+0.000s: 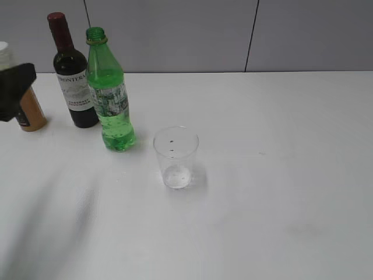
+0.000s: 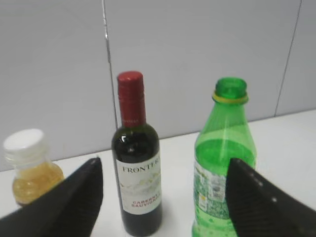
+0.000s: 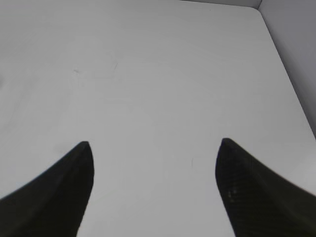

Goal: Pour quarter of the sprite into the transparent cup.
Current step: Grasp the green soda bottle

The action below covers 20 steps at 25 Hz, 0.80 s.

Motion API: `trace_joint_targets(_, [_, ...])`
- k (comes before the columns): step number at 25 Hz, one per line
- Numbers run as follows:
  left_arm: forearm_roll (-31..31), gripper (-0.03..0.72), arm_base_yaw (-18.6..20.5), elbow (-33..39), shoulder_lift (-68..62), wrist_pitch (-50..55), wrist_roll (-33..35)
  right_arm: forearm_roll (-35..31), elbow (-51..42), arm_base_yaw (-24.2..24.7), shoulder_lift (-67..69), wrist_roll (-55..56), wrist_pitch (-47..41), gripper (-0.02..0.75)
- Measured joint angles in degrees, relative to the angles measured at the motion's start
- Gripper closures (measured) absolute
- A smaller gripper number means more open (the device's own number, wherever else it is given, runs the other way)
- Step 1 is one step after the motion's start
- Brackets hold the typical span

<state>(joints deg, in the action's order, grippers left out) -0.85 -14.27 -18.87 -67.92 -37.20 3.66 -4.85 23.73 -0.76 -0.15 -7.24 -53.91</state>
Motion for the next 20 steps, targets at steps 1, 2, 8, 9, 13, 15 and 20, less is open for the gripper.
trace_joint_targets(1, [0.9,0.100,0.0,0.0,-1.8,-1.4,-0.3,0.0,0.0,0.0,0.0,0.0,0.0,0.144])
trace_joint_targets(2, [2.5,0.100,-0.1,0.0,-3.5,-3.1,-1.0,0.0,0.0,0.0,0.0,0.0,0.0,0.144])
trace_joint_targets(8, [10.4,0.100,-0.1,0.1,-13.6,-15.1,-6.1,-0.1,0.0,0.0,0.0,0.1,0.0,0.144])
trace_joint_targets(9, [10.7,0.100,-0.1,0.1,-15.7,-17.1,-6.2,-0.1,0.0,0.0,0.0,0.1,0.0,0.144])
trace_joint_targets(13, [11.0,0.100,-0.1,0.0,-23.6,-25.9,-6.6,-0.1,0.0,0.0,0.0,0.1,0.0,0.144])
trace_joint_targets(15, [11.1,0.086,-0.1,-0.5,-26.8,-28.4,-6.6,-0.1,0.0,0.0,0.0,0.1,0.0,0.144])
trace_joint_targets(20, [11.4,0.023,-0.1,-2.6,-33.1,-29.5,-6.6,-0.1,0.0,0.0,0.0,0.1,0.0,0.144])
